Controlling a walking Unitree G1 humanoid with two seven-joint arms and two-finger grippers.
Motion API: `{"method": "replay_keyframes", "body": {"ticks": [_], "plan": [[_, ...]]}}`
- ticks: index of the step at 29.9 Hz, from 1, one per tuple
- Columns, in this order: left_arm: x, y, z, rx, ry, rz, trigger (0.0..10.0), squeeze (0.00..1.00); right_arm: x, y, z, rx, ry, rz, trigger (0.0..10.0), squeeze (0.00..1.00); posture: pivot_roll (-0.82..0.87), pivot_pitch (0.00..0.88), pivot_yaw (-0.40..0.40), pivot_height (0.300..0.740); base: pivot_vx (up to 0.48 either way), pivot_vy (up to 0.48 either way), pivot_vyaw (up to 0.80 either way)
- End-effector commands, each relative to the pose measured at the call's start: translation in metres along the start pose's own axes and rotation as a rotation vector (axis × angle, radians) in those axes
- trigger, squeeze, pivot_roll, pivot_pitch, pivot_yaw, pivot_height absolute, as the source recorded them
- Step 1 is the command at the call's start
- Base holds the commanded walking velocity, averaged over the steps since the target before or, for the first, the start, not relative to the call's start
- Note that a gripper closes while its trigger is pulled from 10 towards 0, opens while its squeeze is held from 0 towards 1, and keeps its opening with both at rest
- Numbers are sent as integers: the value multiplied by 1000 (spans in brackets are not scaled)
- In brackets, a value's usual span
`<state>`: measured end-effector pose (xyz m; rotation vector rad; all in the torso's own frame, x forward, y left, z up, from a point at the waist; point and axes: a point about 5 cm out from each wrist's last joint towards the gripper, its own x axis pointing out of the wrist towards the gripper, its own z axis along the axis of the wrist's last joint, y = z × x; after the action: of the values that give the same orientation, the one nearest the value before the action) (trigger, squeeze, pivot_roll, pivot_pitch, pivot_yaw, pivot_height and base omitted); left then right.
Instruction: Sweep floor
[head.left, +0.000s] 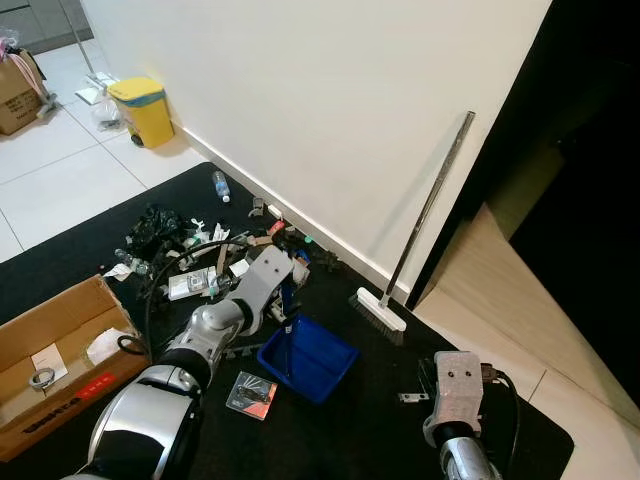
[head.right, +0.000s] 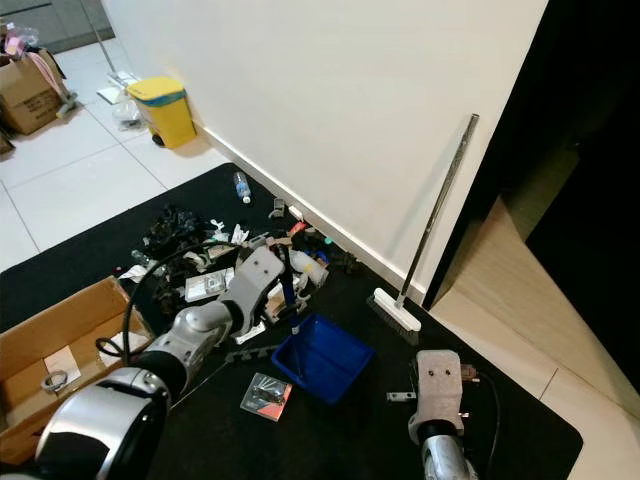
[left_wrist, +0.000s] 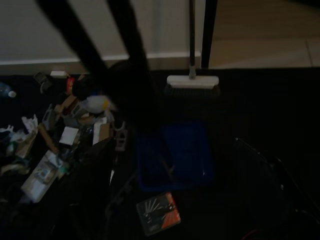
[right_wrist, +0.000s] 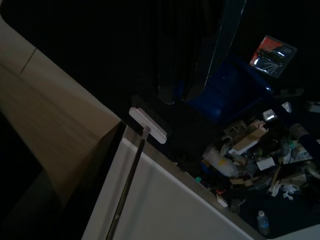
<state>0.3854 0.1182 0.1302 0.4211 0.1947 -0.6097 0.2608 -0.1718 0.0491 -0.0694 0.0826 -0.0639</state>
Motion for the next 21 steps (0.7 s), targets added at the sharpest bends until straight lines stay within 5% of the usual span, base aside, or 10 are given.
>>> {"method": "replay_keyframes", "body": {"ticks": [1,8,13,21], "plan": [[3,-5,0,-21,3,18,10000,0,-6,-3,-8,-7,42,-5,10000,0,-172,326,18,740,0,0,0],[7,-2,7,-19,-8,135,10000,0,-7,-2,-6,-9,44,-7,10000,0,-174,328,19,740,0,0,0],[11,-13,12,-140,-54,38,10000,0,-8,-3,-5,-9,45,-11,10000,0,-179,329,20,740,0,0,0],[12,-25,9,-119,-42,-77,10000,0,-10,-5,-6,-12,52,-13,10000,0,-179,328,16,740,0,0,0]]}}
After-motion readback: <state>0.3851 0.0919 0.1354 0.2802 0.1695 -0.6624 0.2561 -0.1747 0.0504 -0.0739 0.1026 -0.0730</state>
